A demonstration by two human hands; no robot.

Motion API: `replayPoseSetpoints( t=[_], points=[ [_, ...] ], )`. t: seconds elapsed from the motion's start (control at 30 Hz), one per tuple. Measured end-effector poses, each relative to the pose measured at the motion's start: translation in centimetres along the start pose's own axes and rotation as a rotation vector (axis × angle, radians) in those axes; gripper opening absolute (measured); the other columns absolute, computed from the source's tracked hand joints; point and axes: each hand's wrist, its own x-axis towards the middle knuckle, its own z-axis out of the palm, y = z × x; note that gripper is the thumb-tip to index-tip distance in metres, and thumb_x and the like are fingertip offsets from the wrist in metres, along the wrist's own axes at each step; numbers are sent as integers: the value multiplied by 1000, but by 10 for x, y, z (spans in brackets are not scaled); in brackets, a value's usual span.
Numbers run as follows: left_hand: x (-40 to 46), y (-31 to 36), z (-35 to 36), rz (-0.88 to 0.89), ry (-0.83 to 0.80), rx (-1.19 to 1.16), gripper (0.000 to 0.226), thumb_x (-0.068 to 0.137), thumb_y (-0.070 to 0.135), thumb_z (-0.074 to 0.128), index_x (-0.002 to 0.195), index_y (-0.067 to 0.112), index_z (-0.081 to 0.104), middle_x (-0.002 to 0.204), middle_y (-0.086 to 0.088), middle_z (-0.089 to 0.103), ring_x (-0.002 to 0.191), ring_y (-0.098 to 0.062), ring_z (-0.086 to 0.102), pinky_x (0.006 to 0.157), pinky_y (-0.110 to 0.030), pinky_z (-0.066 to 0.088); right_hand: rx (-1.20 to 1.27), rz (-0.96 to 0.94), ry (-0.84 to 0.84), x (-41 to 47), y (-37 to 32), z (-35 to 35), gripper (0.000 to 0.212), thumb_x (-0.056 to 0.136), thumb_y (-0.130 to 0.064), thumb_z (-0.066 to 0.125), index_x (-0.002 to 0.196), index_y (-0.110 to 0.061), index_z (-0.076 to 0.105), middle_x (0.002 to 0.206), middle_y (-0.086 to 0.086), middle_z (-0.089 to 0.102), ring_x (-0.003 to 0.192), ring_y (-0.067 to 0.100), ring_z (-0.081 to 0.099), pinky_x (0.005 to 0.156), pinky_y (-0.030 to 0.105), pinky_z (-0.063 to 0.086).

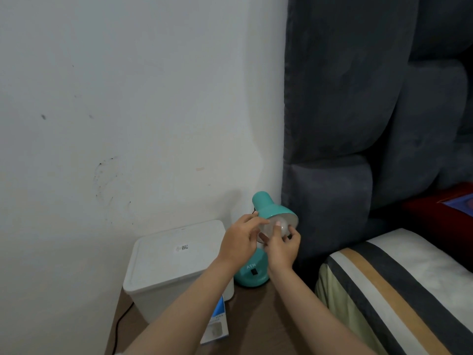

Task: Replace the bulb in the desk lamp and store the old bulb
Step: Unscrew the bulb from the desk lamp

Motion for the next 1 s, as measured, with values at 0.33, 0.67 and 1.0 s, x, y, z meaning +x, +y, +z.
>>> replayPoseSetpoints(
  t=[0.33, 0.67, 1.0],
  points=[
    [1, 0, 0, 5, -1, 11, 34, 84, -2, 56, 107, 22, 66, 110, -5, 66, 112, -16, 58, 84, -20, 49, -60, -75, -31, 2, -8, -7, 49, 76, -13, 77, 116, -22, 51, 131, 12, 45, 103, 19, 54, 73, 19, 50],
    [0, 1, 0, -12, -8, -10, 36, 84, -3, 56, 107, 23, 66, 112, -4, 66, 112, -14, 58, 84, -26, 51, -22, -44, -69, 2, -9, -6, 44, 74, 10, 68, 100, -23, 54, 119, 15, 58, 104, 27, 61, 74, 27, 54],
    [1, 2, 0, -26, -10, -9, 36, 84, -3, 56, 108, 22, 67, 111, -4, 66, 105, -14, 59, 82, -17, 47, 58, 53, 51, -2, -10, -3, 35, 87, -19, 67, 118, -18, 49, 112, 9, 62, 96, 29, 68, 79, 36, 58]
  ],
)
